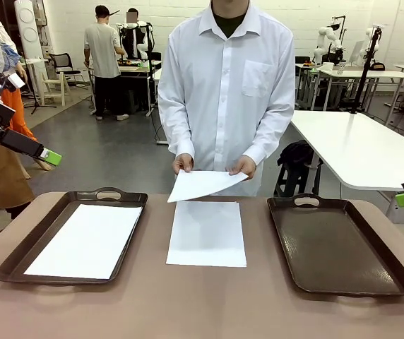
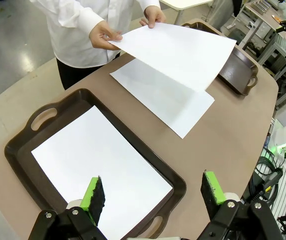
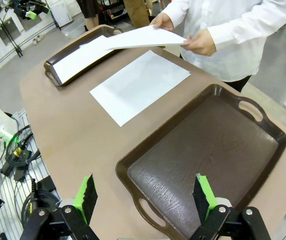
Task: Sort the A4 documents.
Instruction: Receive the A4 Paper.
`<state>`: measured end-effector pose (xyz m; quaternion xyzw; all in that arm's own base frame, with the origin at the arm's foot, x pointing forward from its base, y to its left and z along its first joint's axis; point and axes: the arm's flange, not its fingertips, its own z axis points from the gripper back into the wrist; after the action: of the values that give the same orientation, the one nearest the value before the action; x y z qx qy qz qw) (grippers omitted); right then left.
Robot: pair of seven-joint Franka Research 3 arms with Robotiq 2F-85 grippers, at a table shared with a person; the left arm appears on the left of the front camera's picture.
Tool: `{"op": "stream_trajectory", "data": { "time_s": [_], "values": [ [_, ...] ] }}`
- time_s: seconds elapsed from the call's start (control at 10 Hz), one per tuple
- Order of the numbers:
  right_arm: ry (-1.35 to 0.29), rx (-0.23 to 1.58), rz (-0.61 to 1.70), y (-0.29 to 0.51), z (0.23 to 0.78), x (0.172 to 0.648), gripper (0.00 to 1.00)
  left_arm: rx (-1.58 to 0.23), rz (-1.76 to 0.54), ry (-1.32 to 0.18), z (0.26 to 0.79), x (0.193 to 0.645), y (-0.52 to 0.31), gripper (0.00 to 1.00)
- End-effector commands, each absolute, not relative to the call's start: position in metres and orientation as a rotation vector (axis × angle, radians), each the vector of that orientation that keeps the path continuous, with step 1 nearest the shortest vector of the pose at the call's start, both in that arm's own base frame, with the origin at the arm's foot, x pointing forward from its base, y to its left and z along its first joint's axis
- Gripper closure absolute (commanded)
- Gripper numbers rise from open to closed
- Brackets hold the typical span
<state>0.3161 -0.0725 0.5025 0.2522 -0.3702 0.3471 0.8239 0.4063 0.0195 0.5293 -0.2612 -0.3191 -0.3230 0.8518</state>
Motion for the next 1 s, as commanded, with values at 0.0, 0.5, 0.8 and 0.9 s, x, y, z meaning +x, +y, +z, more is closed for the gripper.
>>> {"op": "stream_trajectory", "data": {
  "time_s": [0.0,0.5,0.8,0.9],
  "values": [
    [-0.806,0.556,0.749,-0.0734,0.5015,0.3189,0.00,-0.545,-0.686,-0.670,0.5295,0.4055,0.0192,0.00],
    [-0.806,0.556,0.749,-0.0734,0.5015,0.3189,0.00,-0.545,-0.686,-0.670,0.5295,0.4055,0.0192,0.00],
    [-0.806,0.556,0.749,-0.0734,0.5015,0.3189,0.00,-0.545,-0.686,-0.670,0.5295,0.4055,0.0192,0.00],
    [-0.806,0.556,0.749,-0.0734,0.5015,0.3189,0.00,-0.545,-0.686,-0.670,0.5295,0.4055,0.0192,0.00]
  ]
}}
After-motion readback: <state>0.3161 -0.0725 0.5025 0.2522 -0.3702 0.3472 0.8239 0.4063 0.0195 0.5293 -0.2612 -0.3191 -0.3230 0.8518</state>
